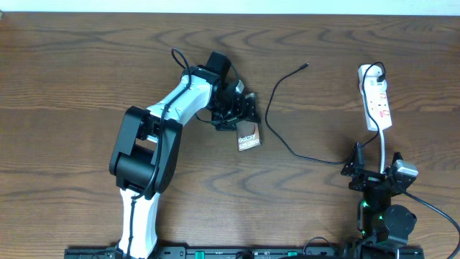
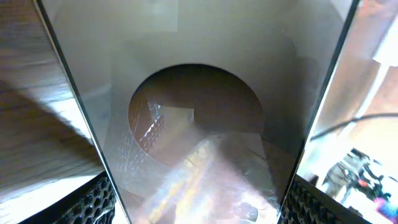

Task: Plug charger to phone and switch on socket
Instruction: 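Rotate the phone upright and move it toward the cable end, then move the right gripper from rest toward the phone held by left, then close the right gripper on the phone's lower edge, then open the left gripper and withdraw it, leaving phone in right gripper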

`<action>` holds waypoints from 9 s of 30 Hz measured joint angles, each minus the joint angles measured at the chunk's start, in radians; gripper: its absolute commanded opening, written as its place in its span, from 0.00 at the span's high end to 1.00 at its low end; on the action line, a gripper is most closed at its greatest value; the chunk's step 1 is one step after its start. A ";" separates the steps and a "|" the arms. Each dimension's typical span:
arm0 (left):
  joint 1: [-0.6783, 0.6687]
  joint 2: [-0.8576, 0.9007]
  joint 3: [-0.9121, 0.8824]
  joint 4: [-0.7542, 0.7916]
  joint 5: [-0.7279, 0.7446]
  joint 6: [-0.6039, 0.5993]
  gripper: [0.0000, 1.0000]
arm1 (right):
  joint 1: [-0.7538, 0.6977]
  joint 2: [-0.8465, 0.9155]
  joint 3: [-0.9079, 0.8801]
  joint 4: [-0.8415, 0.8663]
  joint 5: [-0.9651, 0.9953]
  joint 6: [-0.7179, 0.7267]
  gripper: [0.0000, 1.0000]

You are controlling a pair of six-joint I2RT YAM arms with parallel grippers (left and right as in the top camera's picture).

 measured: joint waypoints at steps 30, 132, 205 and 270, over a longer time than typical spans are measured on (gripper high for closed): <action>0.000 0.004 -0.011 0.410 0.492 -0.153 0.47 | 0.000 0.000 0.000 0.000 0.000 0.000 0.01; 0.000 0.005 -0.013 0.919 0.659 -1.073 0.47 | 0.000 0.000 0.000 0.007 -0.085 0.594 0.01; 0.000 0.005 -0.013 0.919 0.663 -1.073 0.47 | 0.977 1.357 1.074 -0.468 0.750 0.381 0.38; -0.008 0.005 -0.013 0.931 0.739 -1.070 0.01 | 0.950 1.331 1.074 -0.463 0.732 0.483 0.99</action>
